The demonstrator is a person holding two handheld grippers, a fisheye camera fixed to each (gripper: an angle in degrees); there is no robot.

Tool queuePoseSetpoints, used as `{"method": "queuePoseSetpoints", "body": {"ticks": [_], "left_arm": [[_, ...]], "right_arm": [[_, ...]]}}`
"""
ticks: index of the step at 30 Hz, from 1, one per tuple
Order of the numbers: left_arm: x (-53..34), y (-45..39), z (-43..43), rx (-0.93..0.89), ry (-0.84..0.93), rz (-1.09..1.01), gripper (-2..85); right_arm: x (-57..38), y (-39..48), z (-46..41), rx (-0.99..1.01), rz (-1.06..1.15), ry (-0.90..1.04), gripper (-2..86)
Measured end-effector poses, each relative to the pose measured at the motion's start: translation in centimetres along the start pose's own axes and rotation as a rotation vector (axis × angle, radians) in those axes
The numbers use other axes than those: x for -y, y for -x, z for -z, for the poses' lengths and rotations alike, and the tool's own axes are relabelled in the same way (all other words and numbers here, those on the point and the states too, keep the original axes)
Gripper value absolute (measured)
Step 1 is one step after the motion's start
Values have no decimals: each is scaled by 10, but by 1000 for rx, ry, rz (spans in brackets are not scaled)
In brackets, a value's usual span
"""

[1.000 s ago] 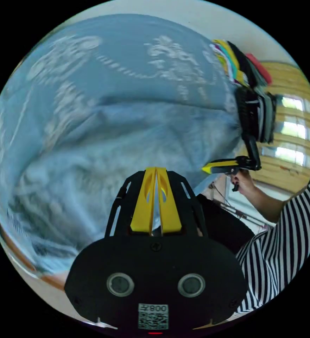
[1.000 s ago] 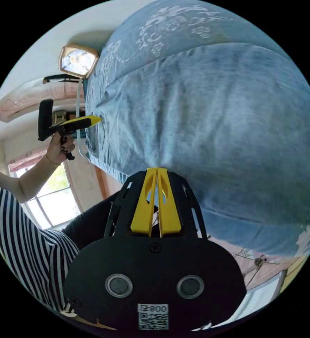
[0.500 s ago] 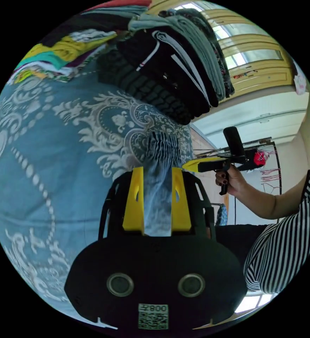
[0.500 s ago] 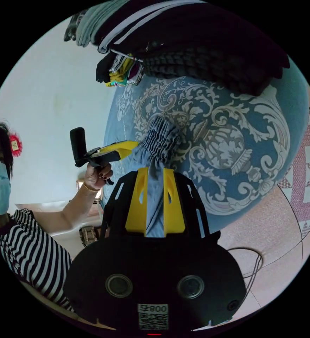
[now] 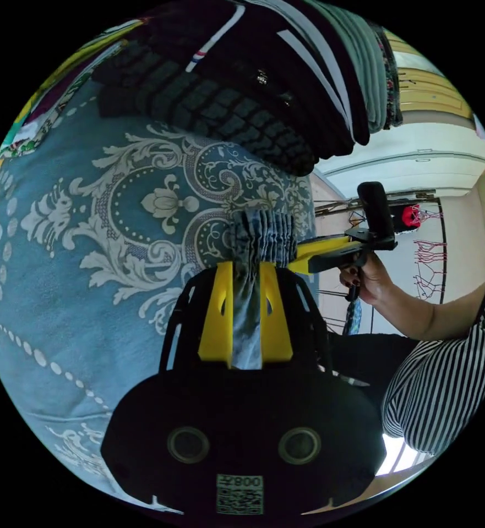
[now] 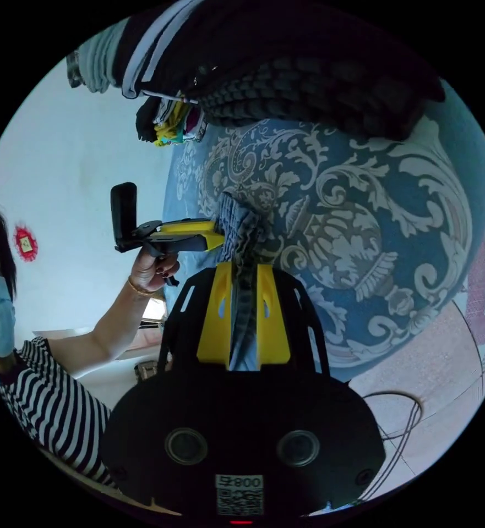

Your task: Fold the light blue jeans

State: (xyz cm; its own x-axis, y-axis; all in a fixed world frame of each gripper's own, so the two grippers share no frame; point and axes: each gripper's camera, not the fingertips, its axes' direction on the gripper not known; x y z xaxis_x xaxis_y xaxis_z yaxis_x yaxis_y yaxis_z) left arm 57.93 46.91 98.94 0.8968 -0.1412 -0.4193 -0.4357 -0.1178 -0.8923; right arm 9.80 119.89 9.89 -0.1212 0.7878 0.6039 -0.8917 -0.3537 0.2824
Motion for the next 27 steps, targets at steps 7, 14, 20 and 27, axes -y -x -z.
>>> {"method": "queuePoseSetpoints", "body": {"ticks": [7, 14, 20, 27], "left_arm": [[-1, -5, 17, -103, -96, -77, 37], [-79, -35, 66, -198, -304, -236, 34], [-189, -55, 79, -188, -337, -189, 35], [-327, -60, 52, -174, -305, -18, 35]], "right_arm": [[-9, -2, 11, 221, 36, 12, 45], [-39, 88, 8, 291, 312, 156, 39], [-73, 163, -57, 333, 435, 387, 36], [-114, 221, -163, 373, 484, 669, 33]]}}
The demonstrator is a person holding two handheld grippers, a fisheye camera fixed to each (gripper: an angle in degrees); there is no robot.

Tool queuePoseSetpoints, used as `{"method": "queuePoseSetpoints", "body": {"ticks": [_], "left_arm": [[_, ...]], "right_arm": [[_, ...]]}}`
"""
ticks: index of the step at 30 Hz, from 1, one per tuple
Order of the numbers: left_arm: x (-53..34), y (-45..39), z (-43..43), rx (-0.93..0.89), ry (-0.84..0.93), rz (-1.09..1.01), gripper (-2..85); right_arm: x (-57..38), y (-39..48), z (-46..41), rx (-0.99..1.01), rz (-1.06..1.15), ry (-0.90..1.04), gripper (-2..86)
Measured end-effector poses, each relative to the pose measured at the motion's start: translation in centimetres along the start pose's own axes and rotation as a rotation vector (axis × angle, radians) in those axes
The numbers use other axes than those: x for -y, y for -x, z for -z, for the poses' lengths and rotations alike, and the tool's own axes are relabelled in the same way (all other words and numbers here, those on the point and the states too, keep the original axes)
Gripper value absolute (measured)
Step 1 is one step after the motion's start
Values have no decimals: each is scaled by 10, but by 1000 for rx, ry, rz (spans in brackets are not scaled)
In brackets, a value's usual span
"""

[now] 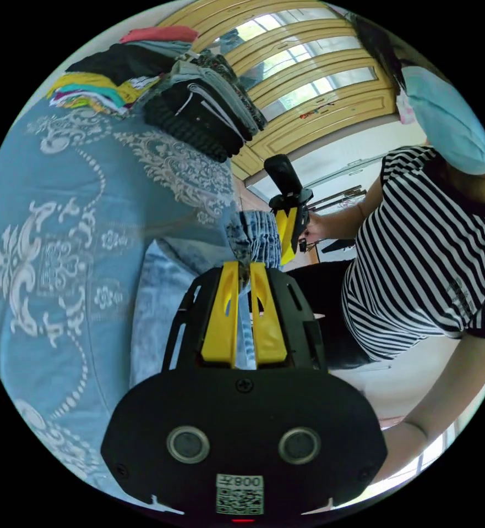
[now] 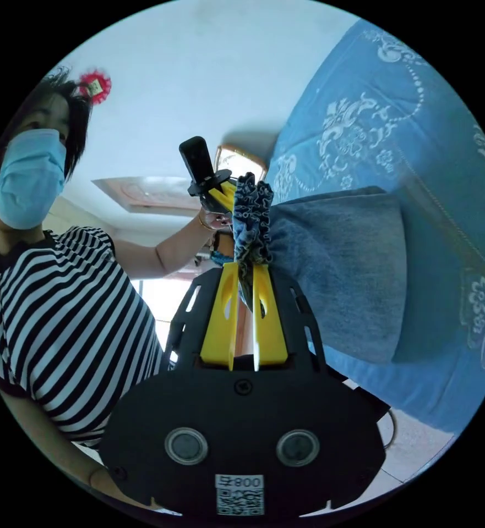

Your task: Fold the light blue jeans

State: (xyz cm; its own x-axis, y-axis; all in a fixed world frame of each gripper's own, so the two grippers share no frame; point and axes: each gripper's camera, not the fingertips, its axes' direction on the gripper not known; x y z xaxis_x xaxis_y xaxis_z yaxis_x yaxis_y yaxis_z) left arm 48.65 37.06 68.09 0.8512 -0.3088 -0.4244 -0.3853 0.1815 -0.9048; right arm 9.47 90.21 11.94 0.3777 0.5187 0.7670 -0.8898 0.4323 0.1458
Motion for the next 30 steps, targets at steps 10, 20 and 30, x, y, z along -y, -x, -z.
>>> {"method": "queuePoseSetpoints", "body": {"ticks": [10, 20, 30], "left_arm": [[-176, 16, -10, 21, -9, 156, 42], [-398, 27, -38, 120, -224, 545, 52], [-544, -43, -104, 191, -574, 749, 19]], "right_arm": [[79, 13, -162, -81, 48, 300, 35], [134, 17, -321, -310, 116, 612, 67], [187, 78, -380, -426, 229, 772, 44]]}}
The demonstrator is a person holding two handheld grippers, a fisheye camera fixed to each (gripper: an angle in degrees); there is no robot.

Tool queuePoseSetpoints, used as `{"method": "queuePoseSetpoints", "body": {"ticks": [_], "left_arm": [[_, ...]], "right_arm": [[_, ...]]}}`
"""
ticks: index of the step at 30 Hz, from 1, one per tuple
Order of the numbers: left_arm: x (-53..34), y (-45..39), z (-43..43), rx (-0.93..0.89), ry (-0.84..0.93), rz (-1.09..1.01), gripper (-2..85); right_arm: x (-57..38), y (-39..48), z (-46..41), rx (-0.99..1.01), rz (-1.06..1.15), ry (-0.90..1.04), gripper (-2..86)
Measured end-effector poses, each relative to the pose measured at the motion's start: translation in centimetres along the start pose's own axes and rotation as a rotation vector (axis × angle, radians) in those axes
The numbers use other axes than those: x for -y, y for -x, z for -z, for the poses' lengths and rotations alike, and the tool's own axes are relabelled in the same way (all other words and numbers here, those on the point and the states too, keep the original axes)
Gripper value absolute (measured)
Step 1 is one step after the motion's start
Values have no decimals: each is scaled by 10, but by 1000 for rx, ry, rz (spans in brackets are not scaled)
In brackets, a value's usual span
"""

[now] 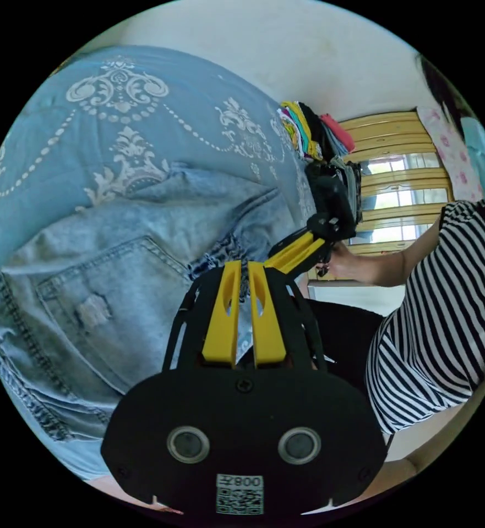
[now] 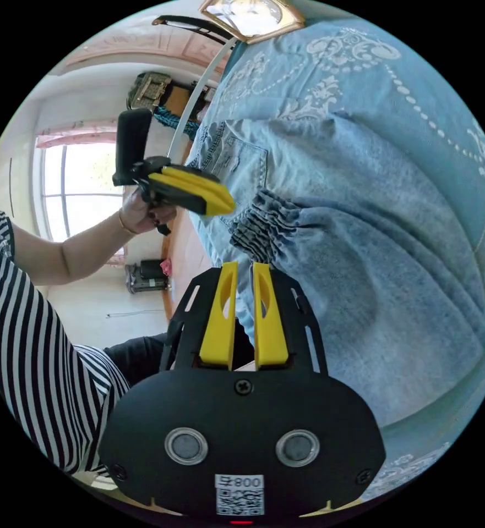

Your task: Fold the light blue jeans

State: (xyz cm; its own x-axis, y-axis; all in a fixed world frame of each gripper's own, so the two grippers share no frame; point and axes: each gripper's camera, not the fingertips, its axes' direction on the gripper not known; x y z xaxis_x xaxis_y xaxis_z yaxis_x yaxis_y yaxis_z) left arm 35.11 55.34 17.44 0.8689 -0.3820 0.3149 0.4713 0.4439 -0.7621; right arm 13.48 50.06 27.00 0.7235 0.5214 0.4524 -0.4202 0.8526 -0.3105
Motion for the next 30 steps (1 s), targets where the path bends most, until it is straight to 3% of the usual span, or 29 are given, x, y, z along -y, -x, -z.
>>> {"method": "queuePoseSetpoints", "body": {"ticks": [4, 7, 13, 16, 20, 27, 30], "left_arm": [[-37, 27, -26, 139, 83, 68, 7], [-71, 61, -23, 59, 19, 160, 7], [-141, 74, -14, 127, -71, 208, 31], [-182, 72, -30, -4, -106, 246, 58], [-229, 73, -87, -224, -25, 338, 84], [-297, 107, -172, -563, -118, 628, 117], [-321, 121, -189, -600, -142, 683, 118]], "right_arm": [[44, 7, 11, -65, 13, -33, 12], [80, -5, -16, -113, 18, 73, 5], [81, -9, 36, -52, -12, 16, 8], [55, -24, 92, -41, -97, -73, 20], [16, -63, 163, -138, -289, -164, 60], [16, -118, 193, -64, -413, -172, 89], [30, -130, 189, -10, -418, -144, 91]]}}
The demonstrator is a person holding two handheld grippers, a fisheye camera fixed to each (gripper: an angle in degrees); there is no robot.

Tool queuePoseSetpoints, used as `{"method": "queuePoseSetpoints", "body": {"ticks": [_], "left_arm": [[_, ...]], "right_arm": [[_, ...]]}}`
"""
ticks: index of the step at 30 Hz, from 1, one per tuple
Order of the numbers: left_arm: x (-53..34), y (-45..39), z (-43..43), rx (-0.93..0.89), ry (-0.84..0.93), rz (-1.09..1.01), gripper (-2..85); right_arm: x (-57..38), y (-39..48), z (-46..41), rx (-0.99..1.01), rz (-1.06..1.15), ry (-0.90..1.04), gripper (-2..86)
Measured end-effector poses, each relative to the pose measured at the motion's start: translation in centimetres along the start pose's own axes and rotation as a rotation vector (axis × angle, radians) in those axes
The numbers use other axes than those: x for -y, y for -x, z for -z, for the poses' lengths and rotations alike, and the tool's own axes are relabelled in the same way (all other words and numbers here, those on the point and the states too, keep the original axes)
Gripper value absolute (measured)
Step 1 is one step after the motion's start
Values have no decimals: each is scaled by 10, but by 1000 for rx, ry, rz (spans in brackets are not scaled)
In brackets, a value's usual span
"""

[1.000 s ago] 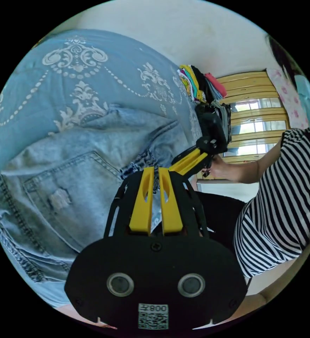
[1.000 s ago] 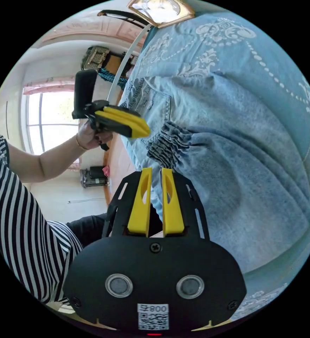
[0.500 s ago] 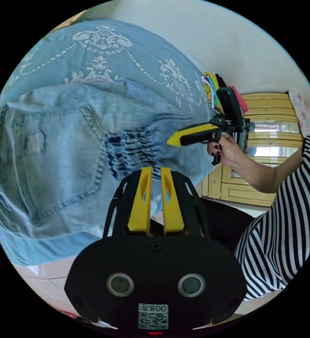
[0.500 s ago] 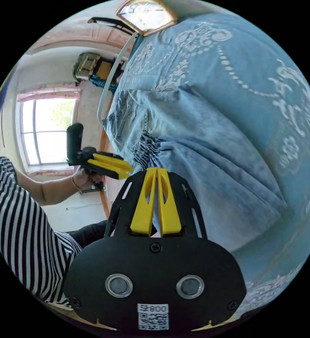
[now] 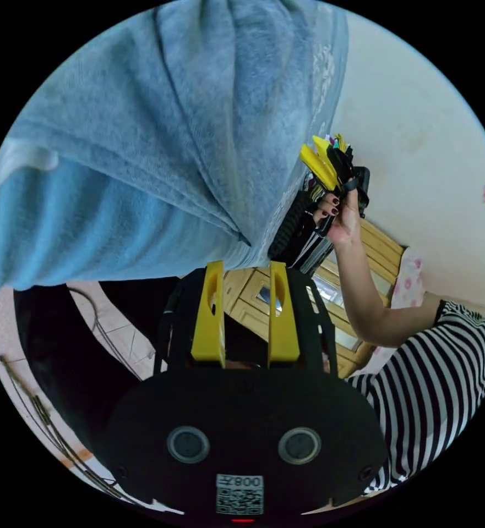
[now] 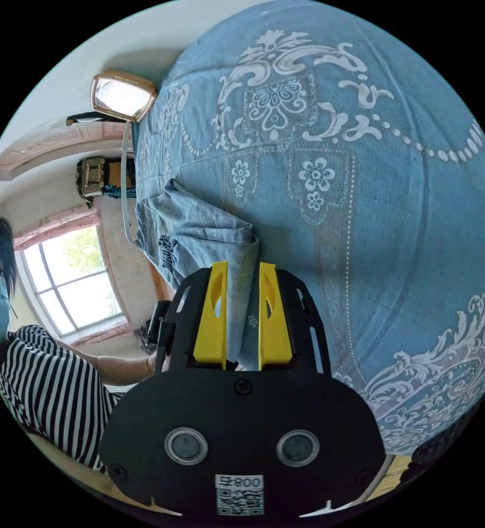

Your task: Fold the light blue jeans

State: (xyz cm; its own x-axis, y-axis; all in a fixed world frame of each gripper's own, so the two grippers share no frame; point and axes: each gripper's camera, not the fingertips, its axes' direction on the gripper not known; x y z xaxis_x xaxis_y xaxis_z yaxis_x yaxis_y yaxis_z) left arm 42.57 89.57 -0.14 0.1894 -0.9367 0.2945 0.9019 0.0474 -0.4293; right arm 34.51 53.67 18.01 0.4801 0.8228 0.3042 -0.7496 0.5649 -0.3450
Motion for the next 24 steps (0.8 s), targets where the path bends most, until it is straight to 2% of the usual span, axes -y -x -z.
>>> {"method": "queuePoseSetpoints", "body": {"ticks": [4, 9, 15, 18, 24], "left_arm": [[-11, 33, 7, -86, -60, 42, 113], [-28, 78, 18, -146, -128, 85, 64], [-56, 113, 44, -155, -151, 75, 32], [-71, 116, 59, -103, -130, 17, 28], [-104, 140, 87, -86, -98, 12, 25]], "right_arm": [[17, -3, 4, 46, -15, -7, 90], [41, -7, 9, 107, -47, -14, 78], [54, 2, 22, 157, -18, 30, 38], [54, 10, 35, 162, -10, 36, 28], [47, 19, 53, 224, -70, 34, 22]]}}
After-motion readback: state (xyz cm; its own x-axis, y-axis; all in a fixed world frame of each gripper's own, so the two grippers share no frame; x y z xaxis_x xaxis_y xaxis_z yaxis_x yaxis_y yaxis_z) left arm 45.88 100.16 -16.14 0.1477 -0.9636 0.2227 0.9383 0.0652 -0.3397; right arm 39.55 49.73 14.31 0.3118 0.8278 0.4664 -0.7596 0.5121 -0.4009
